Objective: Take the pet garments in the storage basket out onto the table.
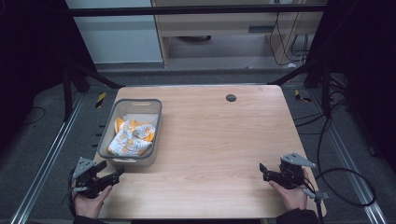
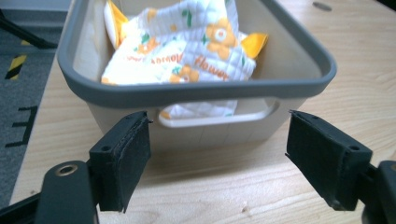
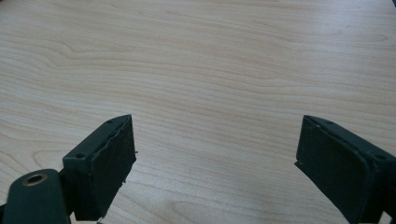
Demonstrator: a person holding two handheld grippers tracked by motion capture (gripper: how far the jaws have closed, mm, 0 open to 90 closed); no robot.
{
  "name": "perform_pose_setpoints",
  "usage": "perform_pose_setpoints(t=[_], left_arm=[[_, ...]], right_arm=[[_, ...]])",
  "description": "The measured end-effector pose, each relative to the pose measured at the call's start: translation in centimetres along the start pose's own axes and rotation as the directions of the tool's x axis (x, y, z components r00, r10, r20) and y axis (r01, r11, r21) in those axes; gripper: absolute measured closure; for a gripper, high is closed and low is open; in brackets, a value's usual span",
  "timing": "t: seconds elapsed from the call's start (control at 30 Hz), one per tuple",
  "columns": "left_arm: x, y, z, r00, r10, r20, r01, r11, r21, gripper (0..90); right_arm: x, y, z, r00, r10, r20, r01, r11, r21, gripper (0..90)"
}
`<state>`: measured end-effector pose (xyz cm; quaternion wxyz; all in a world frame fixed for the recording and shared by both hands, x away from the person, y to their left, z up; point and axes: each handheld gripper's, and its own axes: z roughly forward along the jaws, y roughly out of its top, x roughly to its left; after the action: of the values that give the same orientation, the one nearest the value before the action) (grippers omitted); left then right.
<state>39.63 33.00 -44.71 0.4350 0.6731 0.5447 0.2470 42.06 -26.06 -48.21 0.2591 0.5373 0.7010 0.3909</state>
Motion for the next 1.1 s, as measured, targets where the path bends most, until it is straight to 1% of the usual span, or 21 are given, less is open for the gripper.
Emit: perform_pose_setpoints(t=[0.17,0.3,0.37,0.4,0.43,0.57,0.67,0.7,0.77,0.93,1.1], left_arm=[[-0.1,0.8,-0.6,1.0000,-0.009,0.002,0.009,0.9994,-0.034,21.8],[-0.1,1.6,-0.7,1.0000,-0.007,0.005,0.008,0.9987,-0.050,22.4],[-0.2,1.9,-0.7,0.9999,-0.003,0.010,0.004,0.9986,-0.053,22.5],[-0.3,2.1,-0.7,1.0000,0.000,0.008,0.000,0.9985,-0.054,22.7],[-0.3,2.3,-0.7,0.9999,0.002,0.012,-0.001,0.9985,-0.054,22.9],[-0.4,3.0,-0.7,0.9998,0.014,0.012,-0.013,0.9983,-0.057,22.9],[-0.4,3.8,-0.8,0.9999,0.006,0.011,-0.006,0.9971,-0.075,22.8],[-0.5,3.9,-0.8,0.9999,0.007,0.011,-0.006,0.9968,-0.079,22.8],[-0.6,4.4,-0.7,0.9999,0.016,0.007,-0.015,0.9964,-0.084,22.8],[-0.6,5.5,-0.6,0.9997,0.016,0.018,-0.015,0.9956,-0.093,22.8],[-0.5,6.3,-0.5,0.9997,0.016,0.017,-0.014,0.9941,-0.108,23.1]], right_arm=[[0.0,0.0,0.0,0.9999,-0.008,0.008,0.008,1.000,-0.005,11.7],[0.0,0.0,0.1,1.0000,-0.001,0.009,0.001,1.000,-0.002,11.8],[0.1,-0.1,0.1,0.9998,-0.010,0.014,0.010,1.000,-0.003,11.8],[0.1,-0.1,0.1,0.9999,-0.006,0.011,0.006,1.000,-0.001,11.8],[0.1,-0.1,0.1,0.9998,-0.014,0.015,0.014,1.000,-0.004,11.8],[0.1,-0.1,0.1,0.9997,-0.014,0.019,0.014,1.000,-0.009,11.8],[0.1,-0.1,0.1,0.9998,-0.006,0.018,0.006,1.000,-0.005,11.8],[0.0,-0.1,0.1,0.9997,-0.012,0.021,0.012,1.000,-0.006,11.8],[0.1,-0.1,0.1,0.9998,-0.009,0.018,0.009,1.000,-0.006,11.8],[0.0,-0.2,0.1,0.9996,-0.016,0.024,0.017,1.000,-0.011,11.8],[0.1,-0.2,0.1,0.9996,-0.017,0.023,0.017,1.000,-0.010,11.8]])
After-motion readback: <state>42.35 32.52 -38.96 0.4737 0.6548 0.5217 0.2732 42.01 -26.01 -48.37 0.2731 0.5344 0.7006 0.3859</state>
